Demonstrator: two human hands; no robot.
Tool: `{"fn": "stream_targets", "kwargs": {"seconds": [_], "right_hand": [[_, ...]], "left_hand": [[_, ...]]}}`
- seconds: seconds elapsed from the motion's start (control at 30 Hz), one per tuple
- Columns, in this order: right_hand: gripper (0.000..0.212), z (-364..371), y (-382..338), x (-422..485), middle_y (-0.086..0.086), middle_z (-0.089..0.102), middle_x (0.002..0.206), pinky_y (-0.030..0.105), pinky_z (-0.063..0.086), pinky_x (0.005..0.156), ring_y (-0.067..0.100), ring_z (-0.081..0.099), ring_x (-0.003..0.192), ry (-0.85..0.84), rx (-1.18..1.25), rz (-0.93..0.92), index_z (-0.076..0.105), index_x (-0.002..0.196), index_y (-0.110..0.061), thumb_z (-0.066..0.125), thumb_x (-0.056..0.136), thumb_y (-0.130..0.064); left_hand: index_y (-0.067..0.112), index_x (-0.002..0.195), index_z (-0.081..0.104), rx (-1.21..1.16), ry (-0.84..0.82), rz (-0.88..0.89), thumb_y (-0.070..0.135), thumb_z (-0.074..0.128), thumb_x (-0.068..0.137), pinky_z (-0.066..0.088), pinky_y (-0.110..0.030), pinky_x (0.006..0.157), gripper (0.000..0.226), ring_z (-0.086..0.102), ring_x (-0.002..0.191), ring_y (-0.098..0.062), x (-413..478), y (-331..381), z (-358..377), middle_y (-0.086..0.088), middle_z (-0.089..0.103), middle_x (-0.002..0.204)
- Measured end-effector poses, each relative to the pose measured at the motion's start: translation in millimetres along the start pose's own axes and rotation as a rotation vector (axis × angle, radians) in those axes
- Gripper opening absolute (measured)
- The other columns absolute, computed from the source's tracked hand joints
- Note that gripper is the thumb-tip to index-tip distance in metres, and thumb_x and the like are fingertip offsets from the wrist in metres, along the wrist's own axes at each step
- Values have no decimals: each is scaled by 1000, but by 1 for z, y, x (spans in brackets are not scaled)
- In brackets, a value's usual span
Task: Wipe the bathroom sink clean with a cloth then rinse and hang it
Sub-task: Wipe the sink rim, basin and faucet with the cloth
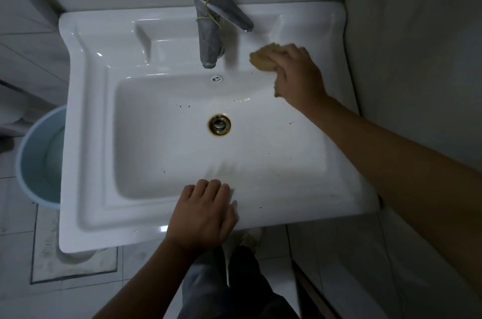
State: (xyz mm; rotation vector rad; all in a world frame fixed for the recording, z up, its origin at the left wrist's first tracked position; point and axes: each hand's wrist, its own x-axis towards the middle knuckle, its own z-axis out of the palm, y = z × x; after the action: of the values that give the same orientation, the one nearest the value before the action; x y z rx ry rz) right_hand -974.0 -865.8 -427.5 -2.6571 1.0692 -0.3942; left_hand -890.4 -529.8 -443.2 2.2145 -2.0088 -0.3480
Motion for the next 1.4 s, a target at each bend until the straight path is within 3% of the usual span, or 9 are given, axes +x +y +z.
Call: {"fn": "stream_targets", "kwargs": {"seconds": [0.1,0.27,0.33,0.43,0.7,0.9,1.03,1.13,1.4], "right_hand": [[56,10,-5,22,8,58,127,38,53,89,30,52,113,-73,-65,30,60,133,-18,70,81,0],[62,-4,36,-1,9,58,122,44,53,73,35,53,104,-91,-231,-26,59,130,-19,68,72,2],[69,-17,50,-13,13,56,125,46,53,75,38,51,107,-130,-302,51,54,134,-12,77,69,-5],[60,-27,54,-32,18,54,127,47,50,80,40,51,108,-169,-394,129,56,129,-5,77,73,-12],[54,-44,33,-120,15,43,139,43,49,92,35,44,122,-284,-263,279,52,135,-12,71,85,-20],[45,-61,12,-216,16,47,132,44,52,90,35,48,117,-277,-99,325,60,130,-11,66,85,-10],[32,-67,-3,-255,14,53,120,40,52,89,32,51,109,-222,-114,393,65,119,-11,62,89,-20],[35,-66,-24,-269,15,55,113,40,50,83,33,50,104,-197,-174,437,64,115,-11,43,93,-28],[28,-47,-84,-273,17,53,120,46,52,77,35,47,110,-201,-179,481,61,118,-9,50,96,-21]], "left_hand": [[16,105,66,6,-12,1,42,48,94,42,-36,73,34,56,86,-23,0,-1,2,-3,63,100],[15,106,65,6,-33,-3,42,48,94,43,-37,73,35,56,86,-25,0,-1,2,-5,63,101],[15,107,65,11,-45,-3,43,47,93,43,-37,74,36,56,86,-24,0,-1,2,-5,63,101],[15,107,65,26,-61,-11,43,46,93,43,-37,74,37,56,86,-25,-1,-1,1,-5,63,101],[12,102,64,45,-59,-27,42,39,95,43,-39,70,40,55,80,-29,-1,4,-5,-8,62,93],[10,102,62,52,-62,-27,42,36,95,43,-40,70,42,54,79,-31,-4,4,-5,-10,63,91],[11,101,61,52,-57,-33,43,34,97,44,-41,70,42,55,79,-31,-5,4,-4,-10,62,90],[10,102,61,23,-36,-27,43,34,97,42,-39,70,43,55,80,-31,-7,3,-5,-10,64,90],[10,125,60,-22,-18,33,48,37,98,43,-43,91,52,59,108,-32,-39,-40,-28,-10,65,122]]}}
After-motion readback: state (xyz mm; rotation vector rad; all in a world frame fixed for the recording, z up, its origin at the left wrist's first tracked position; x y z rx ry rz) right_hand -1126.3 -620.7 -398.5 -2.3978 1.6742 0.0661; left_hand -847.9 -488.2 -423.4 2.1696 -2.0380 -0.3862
